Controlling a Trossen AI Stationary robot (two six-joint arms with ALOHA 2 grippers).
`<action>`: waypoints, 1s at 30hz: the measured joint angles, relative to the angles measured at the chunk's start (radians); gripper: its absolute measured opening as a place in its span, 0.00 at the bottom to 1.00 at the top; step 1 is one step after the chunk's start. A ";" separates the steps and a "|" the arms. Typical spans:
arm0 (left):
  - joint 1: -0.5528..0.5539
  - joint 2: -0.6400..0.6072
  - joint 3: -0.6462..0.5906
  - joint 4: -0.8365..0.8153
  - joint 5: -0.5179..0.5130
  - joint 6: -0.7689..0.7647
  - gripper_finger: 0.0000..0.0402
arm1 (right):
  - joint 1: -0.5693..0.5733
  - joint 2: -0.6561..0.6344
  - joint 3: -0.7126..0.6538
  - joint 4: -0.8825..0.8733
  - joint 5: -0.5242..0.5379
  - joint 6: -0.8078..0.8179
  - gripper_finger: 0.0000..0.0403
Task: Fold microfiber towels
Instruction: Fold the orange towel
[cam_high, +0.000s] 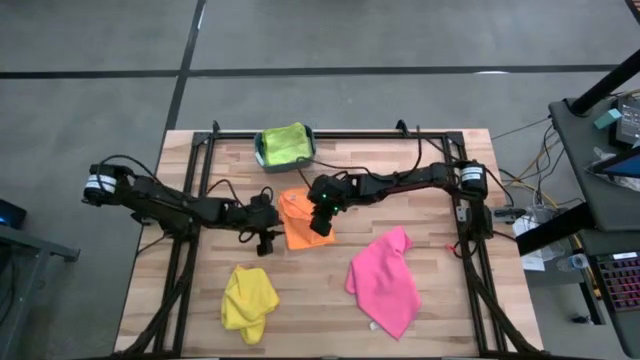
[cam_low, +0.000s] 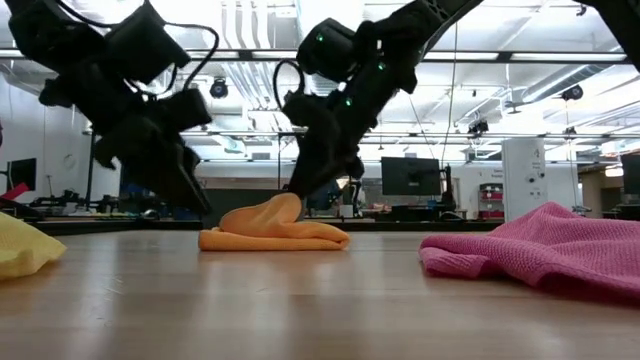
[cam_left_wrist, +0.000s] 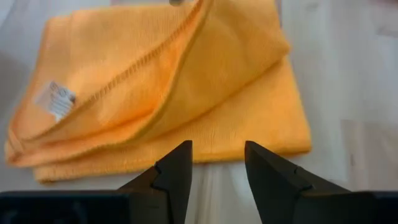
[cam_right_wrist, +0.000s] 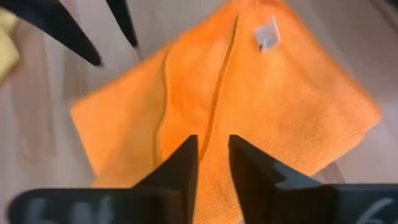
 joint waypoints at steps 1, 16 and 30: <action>0.000 -0.014 0.000 -0.011 0.000 0.000 0.33 | 0.002 0.000 -0.008 -0.002 -0.001 -0.003 0.13; 0.000 -0.172 -0.001 0.004 0.002 0.003 0.33 | 0.144 0.011 -0.105 0.367 -0.031 -0.077 0.02; 0.000 0.060 -0.003 0.254 0.032 0.026 0.33 | 0.152 -0.011 -0.103 0.249 0.013 -0.117 0.02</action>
